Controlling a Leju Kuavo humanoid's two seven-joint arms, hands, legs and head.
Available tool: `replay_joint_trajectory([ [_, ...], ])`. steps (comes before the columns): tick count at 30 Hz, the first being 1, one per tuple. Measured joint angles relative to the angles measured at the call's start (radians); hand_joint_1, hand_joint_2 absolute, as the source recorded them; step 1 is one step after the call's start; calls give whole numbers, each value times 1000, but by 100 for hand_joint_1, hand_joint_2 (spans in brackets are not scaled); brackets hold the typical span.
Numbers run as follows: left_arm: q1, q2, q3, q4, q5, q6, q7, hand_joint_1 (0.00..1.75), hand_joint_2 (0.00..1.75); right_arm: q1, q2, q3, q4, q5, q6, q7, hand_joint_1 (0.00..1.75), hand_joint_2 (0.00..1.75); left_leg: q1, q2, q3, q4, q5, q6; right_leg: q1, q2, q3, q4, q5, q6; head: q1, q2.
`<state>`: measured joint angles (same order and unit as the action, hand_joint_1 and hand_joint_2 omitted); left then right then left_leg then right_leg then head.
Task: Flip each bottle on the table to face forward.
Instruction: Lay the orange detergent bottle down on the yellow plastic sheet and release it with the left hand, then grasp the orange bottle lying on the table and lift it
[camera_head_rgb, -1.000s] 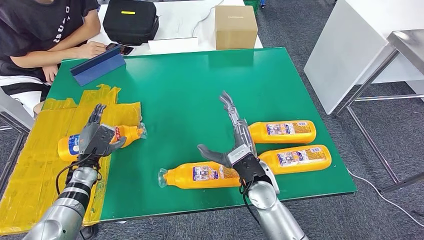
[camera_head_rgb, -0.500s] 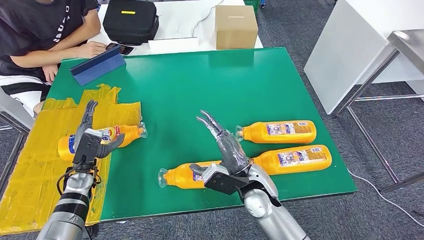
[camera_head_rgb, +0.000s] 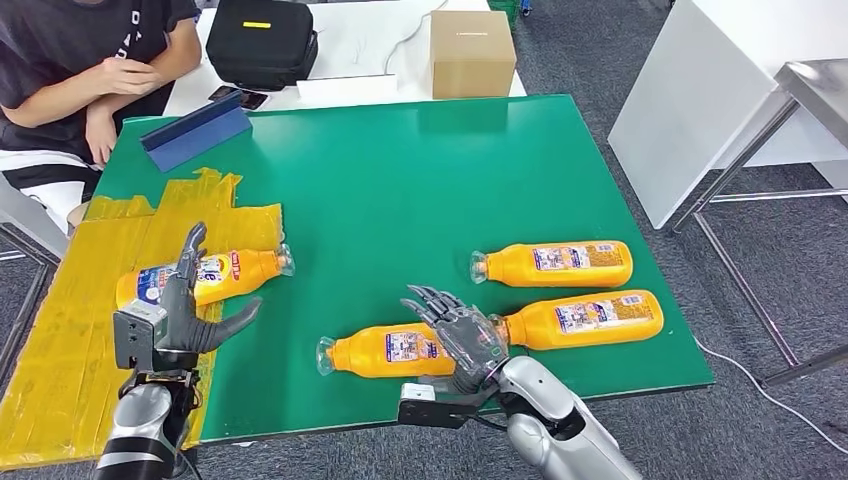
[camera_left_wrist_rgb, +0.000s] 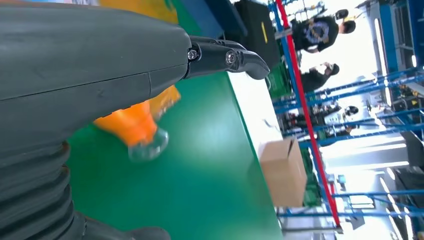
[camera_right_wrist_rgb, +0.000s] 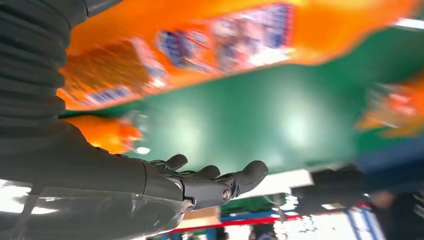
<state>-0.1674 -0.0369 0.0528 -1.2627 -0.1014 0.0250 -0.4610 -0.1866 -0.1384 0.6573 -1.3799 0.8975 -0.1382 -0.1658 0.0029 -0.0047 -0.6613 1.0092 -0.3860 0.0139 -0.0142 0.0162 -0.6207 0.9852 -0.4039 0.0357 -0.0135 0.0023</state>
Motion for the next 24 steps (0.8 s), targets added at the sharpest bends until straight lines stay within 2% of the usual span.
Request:
replay_joint_trajectory([
  [8, 26, -24, -37, -21, 0, -4, 10, 0, 175, -5, -9, 17, 80, 80, -10, 86, 0, 175, 0, 0, 0, 0, 0, 0, 0, 0, 0, 0, 0, 0, 0, 0],
  [20, 30, -30, -50, -21, 0, -4, 15, 0, 175, -20, -6, 22, 127, 91, -10, 99, 0, 175, 0, 0, 0, 0, 0, 0, 0, 0, 0, 0, 0, 0, 0, 0],
  [24, 31, -30, -53, -21, 1, -4, 21, 0, 175, -29, -1, 24, 145, 124, -18, 143, 0, 175, 0, 0, 0, 0, 0, 0, 0, 0, 1, 0, 0, 0, 0, 0],
])
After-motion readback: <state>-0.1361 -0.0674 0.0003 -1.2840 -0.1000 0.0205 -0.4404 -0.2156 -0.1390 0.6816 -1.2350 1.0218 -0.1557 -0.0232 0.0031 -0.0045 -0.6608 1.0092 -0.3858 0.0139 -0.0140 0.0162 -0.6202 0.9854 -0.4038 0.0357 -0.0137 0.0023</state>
